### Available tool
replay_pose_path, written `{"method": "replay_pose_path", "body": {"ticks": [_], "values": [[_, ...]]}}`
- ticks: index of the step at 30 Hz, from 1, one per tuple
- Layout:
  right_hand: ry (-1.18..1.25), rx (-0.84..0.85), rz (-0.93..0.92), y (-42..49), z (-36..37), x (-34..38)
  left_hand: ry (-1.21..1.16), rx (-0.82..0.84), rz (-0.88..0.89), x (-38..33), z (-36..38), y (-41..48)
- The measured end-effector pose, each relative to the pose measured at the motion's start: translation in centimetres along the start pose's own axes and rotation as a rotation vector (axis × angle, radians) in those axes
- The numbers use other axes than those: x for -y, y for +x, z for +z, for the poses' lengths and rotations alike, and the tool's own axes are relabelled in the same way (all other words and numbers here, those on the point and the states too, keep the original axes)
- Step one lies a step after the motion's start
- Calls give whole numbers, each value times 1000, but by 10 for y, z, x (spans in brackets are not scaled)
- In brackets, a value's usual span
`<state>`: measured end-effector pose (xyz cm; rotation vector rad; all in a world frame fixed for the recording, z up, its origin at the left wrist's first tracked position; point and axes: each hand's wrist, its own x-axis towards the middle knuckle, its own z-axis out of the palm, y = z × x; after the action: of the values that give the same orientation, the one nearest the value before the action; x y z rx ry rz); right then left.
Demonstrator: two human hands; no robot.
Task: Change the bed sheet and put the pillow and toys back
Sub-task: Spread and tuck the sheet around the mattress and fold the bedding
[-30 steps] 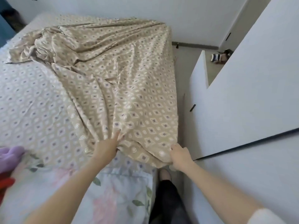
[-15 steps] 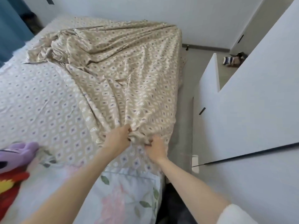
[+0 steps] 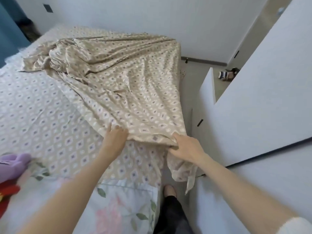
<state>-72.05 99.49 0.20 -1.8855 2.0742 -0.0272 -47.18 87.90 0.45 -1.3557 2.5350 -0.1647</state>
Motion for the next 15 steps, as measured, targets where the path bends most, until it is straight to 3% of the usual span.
{"method": "replay_pose_path", "body": {"ticks": [2,4,7,9,15], "values": [[-143,-8,-4,-3,-6,-9,-76,11,43,3,-8,5],[-207,-7,122,-7,-6,-15,-137,35,83,1,-17,5],[-158,171,321,-18,6,-17,-168,83,149,-11,-9,-6],[-149,256,353,-23,13,-17,-231,122,166,-17,3,-17],[-271,-111,244,-24,2,-15,-127,137,130,-15,8,-27]]}}
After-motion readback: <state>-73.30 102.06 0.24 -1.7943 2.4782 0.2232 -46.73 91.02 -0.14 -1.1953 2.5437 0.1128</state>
